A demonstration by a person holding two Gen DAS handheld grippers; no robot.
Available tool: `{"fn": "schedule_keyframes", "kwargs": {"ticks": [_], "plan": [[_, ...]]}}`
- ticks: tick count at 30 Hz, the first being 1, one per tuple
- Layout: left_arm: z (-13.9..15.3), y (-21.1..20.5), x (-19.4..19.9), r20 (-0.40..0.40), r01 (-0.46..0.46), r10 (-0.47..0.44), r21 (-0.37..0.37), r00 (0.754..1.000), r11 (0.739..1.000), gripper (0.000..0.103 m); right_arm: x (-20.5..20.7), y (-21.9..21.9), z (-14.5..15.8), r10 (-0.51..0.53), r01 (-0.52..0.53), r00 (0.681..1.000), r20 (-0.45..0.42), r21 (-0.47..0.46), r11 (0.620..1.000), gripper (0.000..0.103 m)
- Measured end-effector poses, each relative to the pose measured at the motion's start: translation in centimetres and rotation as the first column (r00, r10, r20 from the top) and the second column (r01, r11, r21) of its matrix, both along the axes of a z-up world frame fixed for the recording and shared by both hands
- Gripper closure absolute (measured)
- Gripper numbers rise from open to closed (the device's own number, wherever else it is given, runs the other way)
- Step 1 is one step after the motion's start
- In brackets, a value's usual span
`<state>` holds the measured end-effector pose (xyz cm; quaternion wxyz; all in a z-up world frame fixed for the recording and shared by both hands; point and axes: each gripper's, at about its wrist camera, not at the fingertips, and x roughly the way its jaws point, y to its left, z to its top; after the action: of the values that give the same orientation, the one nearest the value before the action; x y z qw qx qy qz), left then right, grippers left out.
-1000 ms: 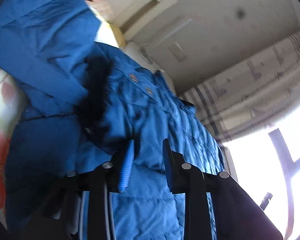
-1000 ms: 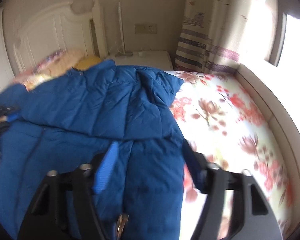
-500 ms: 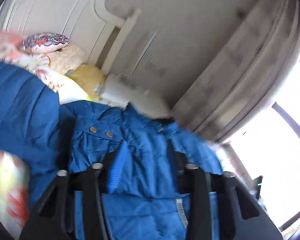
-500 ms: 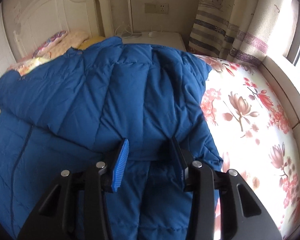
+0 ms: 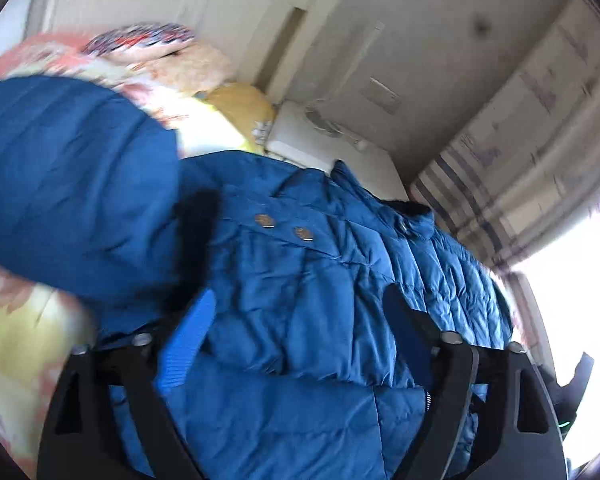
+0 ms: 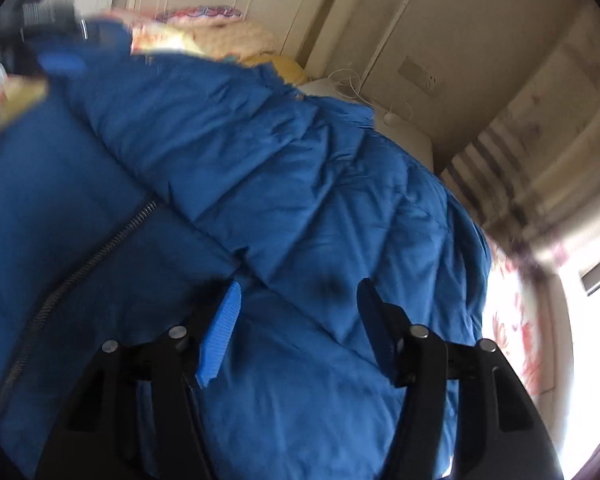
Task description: Fold large clothes
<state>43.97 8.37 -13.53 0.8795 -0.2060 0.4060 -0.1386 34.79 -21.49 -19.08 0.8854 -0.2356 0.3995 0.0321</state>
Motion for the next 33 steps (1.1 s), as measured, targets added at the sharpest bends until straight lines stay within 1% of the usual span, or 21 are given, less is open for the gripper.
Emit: {"fn": "schedule_keyframes", "kwargs": {"ticks": [1, 3, 4, 5, 6, 7, 9, 10, 11, 13, 17, 19, 20, 23, 24, 25, 26, 28, 30, 31, 33], "plan": [[-0.2, 0.1, 0.0, -0.013, 0.001, -0.001, 0.007, 1.0, 1.0, 0.018, 0.3, 0.0, 0.0, -0.007, 0.007, 1.0, 0.01, 0.014, 1.0, 0.045], [-1.1, 0.0, 0.2, -0.031, 0.02, -0.019, 0.031, 0.999, 0.999, 0.021, 0.9, -0.5, 0.0, -0.031, 0.03, 0.999, 0.021, 0.048, 0.998, 0.058], [-2.2, 0.0, 0.5, -0.055, 0.03, -0.028, 0.031, 0.998, 0.999, 0.035, 0.9, -0.8, 0.2, -0.025, 0.023, 0.999, 0.026, 0.076, 0.997, 0.073], [-2.9, 0.0, 0.8, -0.078, 0.031, -0.029, 0.025, 0.997, 0.999, 0.041, 0.8, -0.7, 0.2, -0.003, 0.001, 1.0, 0.026, 0.097, 0.995, 0.081], [-3.5, 0.0, 0.9, -0.089, 0.022, -0.019, 0.025, 0.996, 0.999, 0.045, 0.5, -0.4, 0.3, 0.007, -0.01, 0.999, 0.037, 0.089, 0.996, 0.084], [-3.6, 0.1, 0.9, -0.076, 0.014, -0.011, 0.037, 0.997, 0.999, 0.054, 0.4, -0.2, 0.4, 0.018, -0.021, 0.999, 0.045, 0.084, 0.996, 0.09], [-3.2, 0.2, 0.6, -0.064, 0.019, -0.016, 0.041, 0.998, 0.999, 0.068, -0.2, 0.1, 0.5, 0.032, -0.037, 0.997, 0.064, 0.067, 0.997, 0.093], [-3.0, 0.4, 0.3, -0.057, 0.019, -0.017, 0.034, 0.998, 0.999, 0.08, -0.3, 0.0, 0.6, 0.031, -0.036, 0.997, 0.071, 0.071, 0.997, 0.096], [-2.7, 0.6, 0.0, -0.05, 0.024, -0.023, 0.023, 0.999, 0.999, 0.085, -1.0, 0.5, 1.0, 0.027, -0.033, 0.997, 0.078, 0.078, 0.996, 0.097], [-1.6, 0.7, -1.4, -0.027, 0.044, -0.044, 0.017, 0.999, 0.999, 0.086, -2.0, 0.4, 1.9, 0.023, -0.034, 0.995, 0.094, 0.116, 0.993, 0.098], [-0.3, 1.0, -4.9, 0.011, 0.053, -0.053, 0.029, 0.999, 0.998, 0.086, -3.8, 0.8, 3.0, 0.083, -0.089, 0.994, 0.075, 0.089, 0.992, 0.098], [-0.5, 1.5, -5.7, 0.011, 0.035, -0.035, 0.026, 0.999, 0.999, 0.086, -4.1, 0.6, 2.2, 0.109, -0.111, 0.994, 0.031, 0.073, 0.991, 0.098], [-0.6, 1.8, -5.8, 0.01, 0.016, -0.016, 0.031, 1.0, 0.999, 0.086, -3.8, 0.4, 1.6, 0.112, -0.112, 0.994, 0.003, 0.071, 0.991, 0.092], [-0.7, 2.6, -4.9, 0.007, -0.053, 0.053, 0.056, 0.999, 0.997, 0.086, -3.3, -0.1, 0.6, 0.128, -0.126, 0.991, -0.029, 0.075, 0.989, 0.086], [-0.7, 2.6, -4.4, 0.003, -0.044, 0.044, 0.067, 0.999, 0.997, 0.086, -3.1, -0.4, 1.3, 0.121, -0.115, 0.992, -0.048, 0.102, 0.988, 0.081], [-0.6, 2.6, -4.3, -0.003, -0.042, 0.042, 0.079, 0.999, 0.996, 0.086, -3.1, -0.7, 2.0, 0.123, -0.114, 0.991, -0.05, 0.142, 0.983, 0.06], [-0.2, 2.5, -4.3, 0.001, -0.052, 0.052, 0.101, 0.999, 0.993, 0.086, -3.2, -0.9, 2.7, 0.129, -0.121, 0.991, -0.034, 0.177, 0.977, 0.045], [1.4, 1.9, -5.3, 0.078, -0.051, 0.041, 0.131, 0.996, 0.99, 0.084, -3.0, -2.5, 5.1, 0.116, -0.121, 0.993, 0.036, 0.281, 0.952, 0.044], [2.6, 0.7, -5.8, 0.133, -0.036, 0.016, 0.15, 0.991, 0.988, 0.078, -1.8, -3.9, 6.3, 0.039, -0.059, 0.997, 0.069, 0.315, 0.947, 0.044], [3.0, -0.4, -5.6, 0.146, -0.017, -0.009, 0.173, 0.989, 0.985, 0.078, -0.6, -4.8, 6.8, -0.013, -0.016, 0.997, 0.082, 0.337, 0.941, 0.044], [2.5, -2.3, -4.6, 0.119, 0.042, -0.067, 0.2, 0.991, 0.979, 0.076, 2.2, -6.5, 6.9, -0.091, 0.051, 0.992, 0.085, 0.389, 0.92, 0.044]]}}
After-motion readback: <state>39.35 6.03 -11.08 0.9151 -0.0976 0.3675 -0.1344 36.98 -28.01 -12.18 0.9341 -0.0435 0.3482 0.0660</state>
